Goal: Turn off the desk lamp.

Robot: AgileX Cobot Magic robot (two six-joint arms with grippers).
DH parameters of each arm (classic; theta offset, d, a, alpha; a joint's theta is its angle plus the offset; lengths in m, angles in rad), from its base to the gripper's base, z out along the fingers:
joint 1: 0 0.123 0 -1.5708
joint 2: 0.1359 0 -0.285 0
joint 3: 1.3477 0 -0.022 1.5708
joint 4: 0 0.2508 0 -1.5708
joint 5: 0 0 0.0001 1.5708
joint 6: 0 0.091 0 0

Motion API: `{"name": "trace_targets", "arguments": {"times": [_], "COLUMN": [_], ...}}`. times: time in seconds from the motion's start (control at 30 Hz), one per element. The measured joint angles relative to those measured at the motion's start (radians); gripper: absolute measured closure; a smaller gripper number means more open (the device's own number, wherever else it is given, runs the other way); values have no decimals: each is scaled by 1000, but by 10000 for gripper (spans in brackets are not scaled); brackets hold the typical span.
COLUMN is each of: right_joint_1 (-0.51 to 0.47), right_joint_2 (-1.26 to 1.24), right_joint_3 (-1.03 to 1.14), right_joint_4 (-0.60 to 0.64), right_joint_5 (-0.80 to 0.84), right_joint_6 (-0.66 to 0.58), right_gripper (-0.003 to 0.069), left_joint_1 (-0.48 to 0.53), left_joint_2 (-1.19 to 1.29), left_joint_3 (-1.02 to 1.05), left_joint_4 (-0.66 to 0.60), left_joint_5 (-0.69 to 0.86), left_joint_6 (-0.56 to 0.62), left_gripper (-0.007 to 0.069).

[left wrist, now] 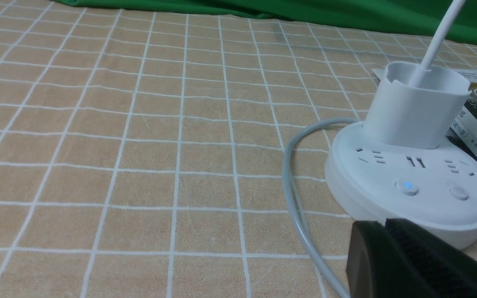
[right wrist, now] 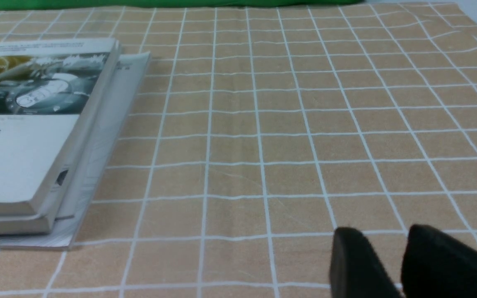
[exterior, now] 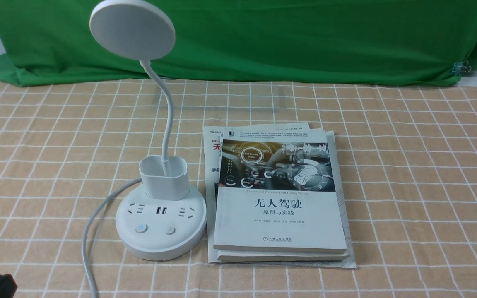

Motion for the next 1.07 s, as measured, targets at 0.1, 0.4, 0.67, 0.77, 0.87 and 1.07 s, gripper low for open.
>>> {"name": "trace_targets", "arguments": {"times": [0.1, 0.4, 0.67, 0.77, 0.87, 1.07], "right_joint_1": [0, 0, 0, 0, 0, 0], "right_joint_2": [0, 0, 0, 0, 0, 0], "right_joint_3": [0, 0, 0, 0, 0, 0], "right_joint_4": [0, 0, 0, 0, 0, 0], "right_joint_5": [0, 0, 0, 0, 0, 0], "right_joint_6": [0, 0, 0, 0, 0, 0], "right_gripper": [416, 416, 416, 416, 416, 416], "left_joint_1": [0, 0, 0, 0, 0, 0], "left_joint_2": [0, 0, 0, 0, 0, 0], "left_joint_3": [0, 0, 0, 0, 0, 0], "left_joint_4": [1, 27, 31, 31, 31, 31], "left_joint_5": [0, 0, 0, 0, 0, 0], "left_joint_6": [0, 32, 43, 45, 46, 46], "left_gripper": [608, 608, 608, 608, 608, 608]}}
